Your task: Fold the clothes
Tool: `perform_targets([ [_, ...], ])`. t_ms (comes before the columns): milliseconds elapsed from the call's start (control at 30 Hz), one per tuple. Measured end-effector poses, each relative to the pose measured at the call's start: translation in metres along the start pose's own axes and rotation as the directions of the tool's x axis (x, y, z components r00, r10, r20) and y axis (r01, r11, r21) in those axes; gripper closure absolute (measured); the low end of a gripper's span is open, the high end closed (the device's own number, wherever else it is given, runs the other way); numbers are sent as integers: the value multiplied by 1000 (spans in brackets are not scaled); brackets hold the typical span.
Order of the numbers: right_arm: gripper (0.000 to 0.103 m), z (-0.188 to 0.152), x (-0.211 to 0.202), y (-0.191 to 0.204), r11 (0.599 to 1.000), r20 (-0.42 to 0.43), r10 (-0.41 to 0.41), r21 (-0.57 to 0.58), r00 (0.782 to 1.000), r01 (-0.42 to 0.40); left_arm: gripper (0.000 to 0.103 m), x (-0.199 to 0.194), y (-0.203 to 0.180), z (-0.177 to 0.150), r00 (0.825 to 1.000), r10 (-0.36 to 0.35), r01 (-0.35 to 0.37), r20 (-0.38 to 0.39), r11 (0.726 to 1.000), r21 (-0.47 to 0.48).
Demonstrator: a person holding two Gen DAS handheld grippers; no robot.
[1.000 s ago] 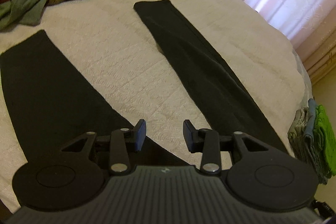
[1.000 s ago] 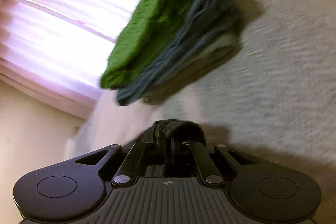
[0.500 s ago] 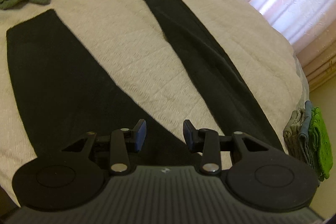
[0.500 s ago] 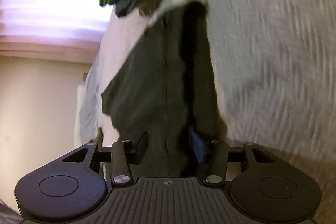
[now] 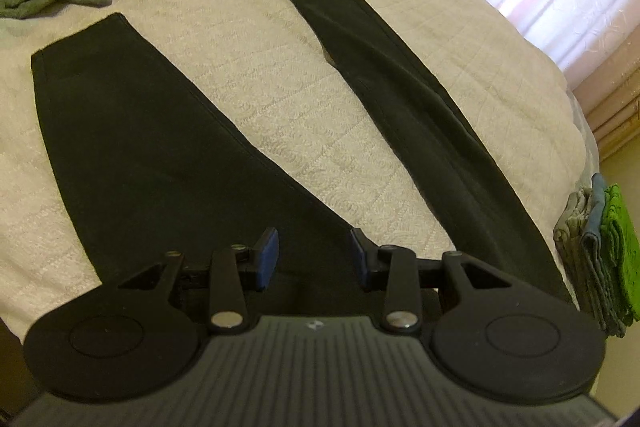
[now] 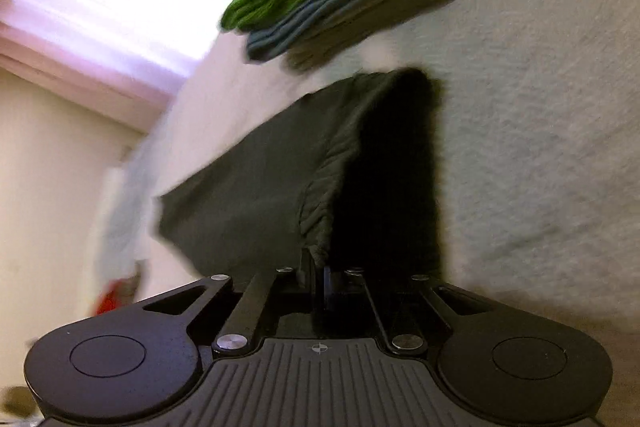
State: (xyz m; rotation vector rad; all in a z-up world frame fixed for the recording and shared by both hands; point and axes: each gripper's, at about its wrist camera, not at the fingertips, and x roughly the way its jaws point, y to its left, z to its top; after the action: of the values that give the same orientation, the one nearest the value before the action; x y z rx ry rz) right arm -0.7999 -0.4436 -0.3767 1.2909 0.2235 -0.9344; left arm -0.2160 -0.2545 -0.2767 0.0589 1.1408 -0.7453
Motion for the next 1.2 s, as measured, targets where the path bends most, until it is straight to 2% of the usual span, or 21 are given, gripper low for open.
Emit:
perform_targets([
  [100, 102, -9, 20, -7, 993, -51, -118, 19, 992, 119, 70, -3, 3, -6, 1000, 20, -20, -1, 999, 25],
  [167, 100, -11, 29, 4, 984, -56, -178, -43, 982, 175, 70, -5, 5, -9, 999, 34, -34, -2, 999, 42],
  [267, 73, -12, 18, 22, 945, -34, -322, -68, 946, 319, 70, -7, 9, -15, 999, 54, -54, -3, 996, 67],
  [300, 42, -16, 8, 31, 905, 15, -414, -97, 910, 413, 70, -8, 10, -17, 998, 61, -61, -3, 995, 76],
  [333, 32, -20, 1, 46, 847, 90, -501, -150, 860, 510, 70, -9, 11, -19, 998, 68, -67, -3, 994, 84],
  [367, 32, -26, -4, 63, 779, 180, -562, -212, 807, 590, 70, -10, 12, -21, 997, 75, -74, -3, 993, 93],
  [400, 32, -31, -7, 77, 738, 240, -575, -261, 782, 623, 70, -11, 13, -23, 997, 81, -81, -3, 992, 101],
  [433, 32, -38, -9, 89, 739, 258, -545, -302, 798, 602, 70, -11, 13, -25, 996, 87, -86, -5, 990, 114],
  [500, 32, -52, 2, 114, 760, 236, -464, -389, 854, 521, 70, -11, 11, -30, 995, 99, -96, -12, 985, 143],
  [567, 32, -70, 31, 136, 738, 184, -417, -503, 890, 450, 70, -9, 6, -34, 994, 104, -98, -23, 979, 178],
  [667, 32, -115, 68, 144, 644, 110, -454, -646, 884, 411, 69, -7, -1, -43, 993, 109, -94, -44, 960, 262],
  [767, 32, -151, 76, 128, 582, 58, -547, -690, 835, 429, 68, -8, 2, -49, 988, 148, -120, -49, 921, 372],
  [833, 32, -164, 58, 116, 560, 77, -588, -680, 805, 473, 68, -11, 12, -49, 982, 186, -153, -38, 893, 423],
  [867, 32, -166, 48, 110, 566, 68, -613, -657, 787, 498, 68, -13, 17, -48, 978, 206, -170, -32, 879, 445],
  [900, 32, -162, 37, 103, 601, 35, -634, -607, 773, 520, 68, -15, 23, -47, 974, 224, -187, -25, 864, 468],
  [933, 32, -157, 26, 99, 645, -1, -639, -546, 769, 535, 68, -16, 28, -47, 970, 243, -203, -18, 848, 490],
  [967, 32, -153, 18, 100, 667, -15, -647, -496, 762, 556, 68, -17, 33, -44, 968, 250, -211, -9, 837, 505],
  [1033, 32, -153, 11, 122, 631, 47, -672, -486, 739, 605, 68, -17, 41, -35, 969, 247, -214, 8, 823, 525],
  [1067, 32, -155, 11, 135, 631, 76, -658, -488, 750, 603, 68, -15, 43, -30, 972, 236, -207, 14, 820, 533],
  [1133, 32, -161, 21, 164, 685, 101, -586, -468, 804, 558, 68, -7, 45, -20, 979, 203, -180, 19, 815, 551],
  [1200, 32, -175, 43, 186, 725, 85, -535, -464, 841, 508, 68, 9, 57, -12, 979, 203, -160, -10, 801, 578],
])
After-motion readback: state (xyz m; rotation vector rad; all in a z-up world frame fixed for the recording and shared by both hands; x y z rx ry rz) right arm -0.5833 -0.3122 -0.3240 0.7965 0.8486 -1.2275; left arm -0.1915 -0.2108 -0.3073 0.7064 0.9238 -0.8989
